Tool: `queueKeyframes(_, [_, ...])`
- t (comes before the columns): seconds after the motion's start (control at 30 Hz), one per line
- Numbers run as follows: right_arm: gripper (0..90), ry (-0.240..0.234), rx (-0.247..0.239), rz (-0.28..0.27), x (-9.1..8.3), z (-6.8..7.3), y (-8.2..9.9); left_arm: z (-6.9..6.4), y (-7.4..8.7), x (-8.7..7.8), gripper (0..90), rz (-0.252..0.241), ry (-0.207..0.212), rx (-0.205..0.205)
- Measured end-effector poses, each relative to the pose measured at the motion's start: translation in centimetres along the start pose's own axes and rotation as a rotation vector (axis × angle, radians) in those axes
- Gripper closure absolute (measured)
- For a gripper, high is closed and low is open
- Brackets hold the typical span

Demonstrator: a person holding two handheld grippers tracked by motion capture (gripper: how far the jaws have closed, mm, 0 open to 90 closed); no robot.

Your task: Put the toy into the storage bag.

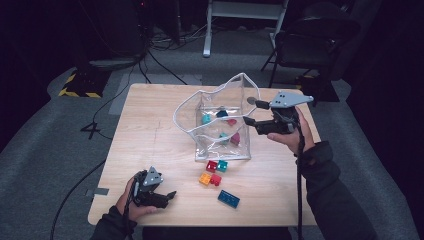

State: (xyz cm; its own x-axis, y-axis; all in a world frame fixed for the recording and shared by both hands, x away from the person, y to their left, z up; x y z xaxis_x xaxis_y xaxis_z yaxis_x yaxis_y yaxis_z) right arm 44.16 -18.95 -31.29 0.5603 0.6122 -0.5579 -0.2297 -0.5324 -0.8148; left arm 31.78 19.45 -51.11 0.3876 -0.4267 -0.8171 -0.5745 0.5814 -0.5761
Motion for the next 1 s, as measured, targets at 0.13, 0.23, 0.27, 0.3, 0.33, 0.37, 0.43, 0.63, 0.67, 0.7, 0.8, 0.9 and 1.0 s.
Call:
queueKeyframes(0.13, [27.7, -0.015, -0.014, -0.002, -0.4, 0.7, 0.5, 0.0, 0.0, 0.0, 15.3, 0.0, 0.0, 0.0])
queueKeyframes(0.23, [26.4, -0.024, -0.028, -0.004, -0.6, 1.4, 1.0, 0.0, 0.0, 0.0, 15.3, 0.0, 0.0, 0.0])
queueKeyframes(0.27, [26.0, -0.028, -0.031, -0.003, -0.6, 1.6, 1.2, 0.0, 0.0, 0.0, 15.3, 0.0, 0.0, 0.0])
queueKeyframes(0.3, [25.7, -0.031, -0.038, -0.001, -0.6, 1.7, 1.3, 0.0, 0.0, 0.0, 15.3, 0.0, 0.0, 0.0])
queueKeyframes(0.33, [25.7, -0.036, -0.044, 0.005, -0.6, 2.0, 1.5, 0.0, 0.0, 0.0, 15.3, 0.0, 0.0, 0.0])
queueKeyframes(0.37, [25.6, -0.037, -0.054, 0.008, -0.6, 2.3, 1.7, 0.0, 0.0, 0.0, 15.3, 0.0, 0.0, 0.0])
queueKeyframes(0.43, [25.5, -0.046, -0.065, 0.013, -0.4, 2.9, 2.1, 0.0, 0.0, 0.0, 15.3, 0.0, 0.0, 0.0])
queueKeyframes(0.63, [25.4, -0.074, -0.073, 0.033, 0.4, 4.1, 3.7, 0.0, 0.0, 0.0, 15.3, 0.0, 0.0, 0.0])
queueKeyframes(0.67, [25.4, -0.078, -0.074, 0.037, 0.5, 4.2, 3.9, 0.0, 0.0, 0.0, 15.3, 0.0, 0.0, 0.0])
queueKeyframes(0.7, [25.4, -0.083, -0.075, 0.042, 0.6, 4.4, 4.2, 0.0, 0.0, 0.0, 15.3, 0.0, 0.0, 0.0])
queueKeyframes(0.8, [25.5, -0.093, -0.077, 0.054, 1.1, 4.8, 5.0, 0.0, 0.0, 0.0, 15.3, 0.0, 0.0, 0.0])
queueKeyframes(0.9, [25.5, -0.108, -0.065, 0.07, 1.8, 5.2, 5.9, 0.0, 0.0, 0.0, 15.3, 0.0, 0.0, 0.0])
queueKeyframes(1.0, [26.0, -0.116, -0.07, 0.093, 2.6, 5.6, 6.9, 0.0, 0.0, 0.0, 15.3, 0.0, 0.0, 0.0])
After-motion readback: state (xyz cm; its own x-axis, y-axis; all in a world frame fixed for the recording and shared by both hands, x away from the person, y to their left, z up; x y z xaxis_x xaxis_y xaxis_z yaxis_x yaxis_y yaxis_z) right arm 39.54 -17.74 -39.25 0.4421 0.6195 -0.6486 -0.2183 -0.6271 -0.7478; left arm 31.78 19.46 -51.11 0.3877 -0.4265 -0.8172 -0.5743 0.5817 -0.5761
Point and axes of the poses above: each handheld gripper's, and its own axes: x roughly forward along the jaws, y roughly out of its underside, z roughly to its left, the point moved 1 cm from there along x, roughly forward along the jaws, and after that the axes turned 8 degrees about z, right-handed, at the moved point
